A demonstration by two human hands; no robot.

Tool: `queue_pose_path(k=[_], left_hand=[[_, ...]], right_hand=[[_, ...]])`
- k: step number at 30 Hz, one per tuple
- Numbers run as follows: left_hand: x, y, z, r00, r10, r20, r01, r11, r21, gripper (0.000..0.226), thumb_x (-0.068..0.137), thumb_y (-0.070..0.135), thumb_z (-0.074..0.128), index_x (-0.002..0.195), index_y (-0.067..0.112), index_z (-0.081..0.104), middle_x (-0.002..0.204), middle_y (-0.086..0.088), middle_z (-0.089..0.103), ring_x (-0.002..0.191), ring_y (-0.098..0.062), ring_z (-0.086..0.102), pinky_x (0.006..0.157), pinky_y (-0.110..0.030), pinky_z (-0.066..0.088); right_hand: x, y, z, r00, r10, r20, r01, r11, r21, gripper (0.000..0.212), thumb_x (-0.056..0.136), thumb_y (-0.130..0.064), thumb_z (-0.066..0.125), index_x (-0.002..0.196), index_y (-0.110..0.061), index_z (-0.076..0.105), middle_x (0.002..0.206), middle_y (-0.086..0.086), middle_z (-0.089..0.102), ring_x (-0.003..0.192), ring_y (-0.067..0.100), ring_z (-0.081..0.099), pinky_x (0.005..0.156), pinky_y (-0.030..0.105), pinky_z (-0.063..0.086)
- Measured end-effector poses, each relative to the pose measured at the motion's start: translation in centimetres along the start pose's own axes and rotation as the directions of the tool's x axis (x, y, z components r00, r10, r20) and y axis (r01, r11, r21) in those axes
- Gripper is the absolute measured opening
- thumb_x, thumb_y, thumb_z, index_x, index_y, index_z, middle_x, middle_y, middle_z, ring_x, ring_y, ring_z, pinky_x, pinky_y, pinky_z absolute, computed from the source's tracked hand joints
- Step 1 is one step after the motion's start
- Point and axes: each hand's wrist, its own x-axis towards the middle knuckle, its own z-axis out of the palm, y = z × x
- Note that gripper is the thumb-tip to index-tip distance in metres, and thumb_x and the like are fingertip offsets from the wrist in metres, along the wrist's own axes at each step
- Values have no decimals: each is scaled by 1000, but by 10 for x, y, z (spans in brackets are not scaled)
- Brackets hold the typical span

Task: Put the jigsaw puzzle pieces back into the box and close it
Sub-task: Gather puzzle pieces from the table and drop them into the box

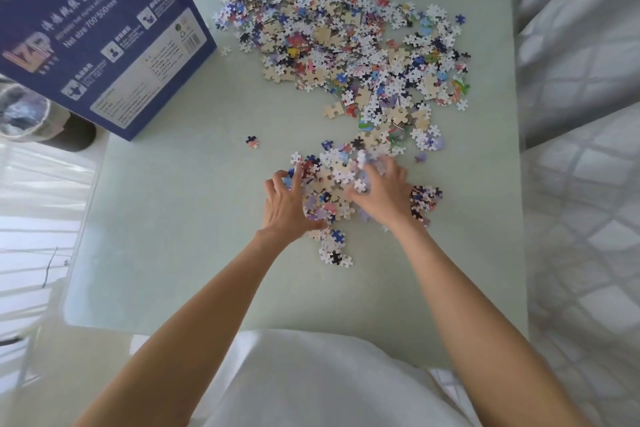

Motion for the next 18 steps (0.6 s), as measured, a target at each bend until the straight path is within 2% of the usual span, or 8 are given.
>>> queue_pose_path(k=[6,8,10,12,14,15,16,18], left_hand=[[0,2,0,999,47,-15,-48,995,-90,111,63,41,83,147,21,14,137,-8,27,122,-26,29,98,-33,37],[-1,1,1,998,58,-23,-60,992,-108,105,65,39,82,147,21,18,137,-7,29,123,-25,30,100,-32,34],[-1,-1,2,998,61,-31,-65,990,-126,99,68,38,80,146,21,22,138,-5,31,123,-24,31,101,-31,33],[-1,-2,2,997,64,-40,-69,988,-141,95,70,37,79,145,21,23,137,-5,32,123,-23,31,102,-30,32],[0,-4,2,997,64,-47,-70,987,-145,92,72,37,77,145,21,25,137,-5,34,123,-22,33,102,-29,32],[-1,-4,1,997,64,-48,-70,987,-145,91,72,37,77,145,21,25,137,-5,34,123,-22,33,102,-29,32],[0,-4,0,997,67,-48,-73,987,-144,89,73,36,77,145,20,27,137,-5,35,123,-22,34,102,-29,32],[0,-6,-2,996,71,-50,-78,986,-149,83,75,33,76,143,19,31,136,-6,38,122,-24,37,101,-29,32]], right_hand=[[-9,-16,3,973,-220,72,199,954,225,38,91,-27,54,126,-15,48,134,8,42,117,25,39,99,33,33],[-7,-17,0,968,-245,53,223,938,264,33,92,-14,50,125,-14,48,123,5,51,100,16,48,91,30,44],[-2,-16,-6,976,-219,-23,218,945,246,34,91,-11,52,125,-14,47,121,6,52,100,15,50,84,27,47],[6,-14,-10,985,-167,-53,172,978,121,49,87,-29,61,130,-17,42,133,10,42,120,25,39,95,36,44],[11,-17,-13,988,-114,106,117,993,-25,86,73,-55,67,141,-22,26,147,10,21,133,32,21,102,50,36],[12,-20,-13,975,-123,184,143,985,-100,101,66,-63,68,144,-24,18,151,10,12,135,34,15,101,54,33],[12,-23,-11,962,-149,229,189,967,-168,109,61,-66,69,145,-24,13,153,9,7,136,35,13,101,55,33],[11,-30,-5,951,-210,226,259,941,-219,111,60,-60,75,145,-22,14,151,10,11,133,33,19,98,50,39]])
